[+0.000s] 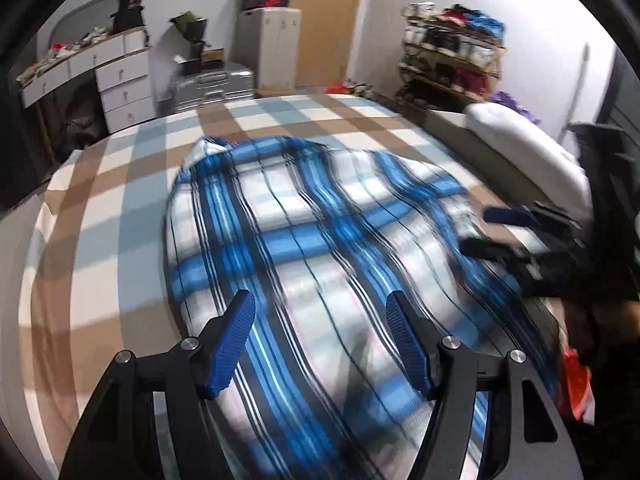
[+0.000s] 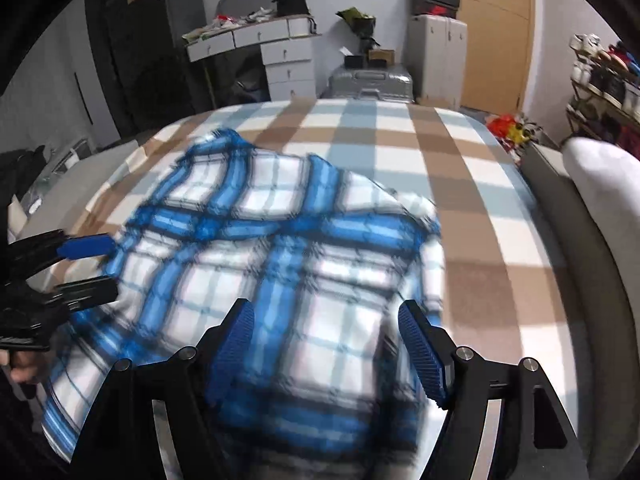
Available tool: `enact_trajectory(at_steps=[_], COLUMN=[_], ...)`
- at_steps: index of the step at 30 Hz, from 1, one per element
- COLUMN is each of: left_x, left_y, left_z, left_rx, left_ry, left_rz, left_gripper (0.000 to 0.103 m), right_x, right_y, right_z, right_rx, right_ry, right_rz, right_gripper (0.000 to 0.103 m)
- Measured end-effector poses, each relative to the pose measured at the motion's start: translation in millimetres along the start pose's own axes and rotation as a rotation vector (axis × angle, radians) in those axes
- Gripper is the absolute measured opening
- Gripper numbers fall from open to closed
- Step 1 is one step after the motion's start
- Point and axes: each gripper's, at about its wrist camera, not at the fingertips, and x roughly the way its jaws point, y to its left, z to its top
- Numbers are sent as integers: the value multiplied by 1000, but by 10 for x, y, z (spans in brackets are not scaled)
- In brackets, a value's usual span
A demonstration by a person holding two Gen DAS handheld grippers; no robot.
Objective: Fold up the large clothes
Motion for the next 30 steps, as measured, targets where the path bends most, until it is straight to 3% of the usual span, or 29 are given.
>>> enact_trajectory(at_steps=[3,5,11,16,19,23,25,28,30], left_x=[289,430,387,380,366,364,360,352,347], left_y=[131,207,221,215,217,223,233,244,242], left_z=[57,-20,-123,-134,-116,-111,-111,-115,-112], left_rx=[-36,-62,-30,-23,-22,-22,-28,-36,-37], left_ry=[70,106,74,60,54,49,44,40,40], left_rz=[59,45,40,44,40,32,22,10,9], left_gripper=[63,63,63,64,64,64,64,64,64], right_x=[254,281,133,62,228,637,592,421,206], right_y=[139,158,-255,-200,-40,-41,-168,-388,-548], right_z=[-22,-106,-198,87,288,316,289,213,94], right_rx=[-44,-80,21,7,-52,-83,-49,-4,39], right_ry=[66,72,98,55,32,120,113,108,90], right_rz=[-4,-28,-33,7,8,-27,1,-54,-15], right_gripper=[79,79,79,79,79,78,78,78,79])
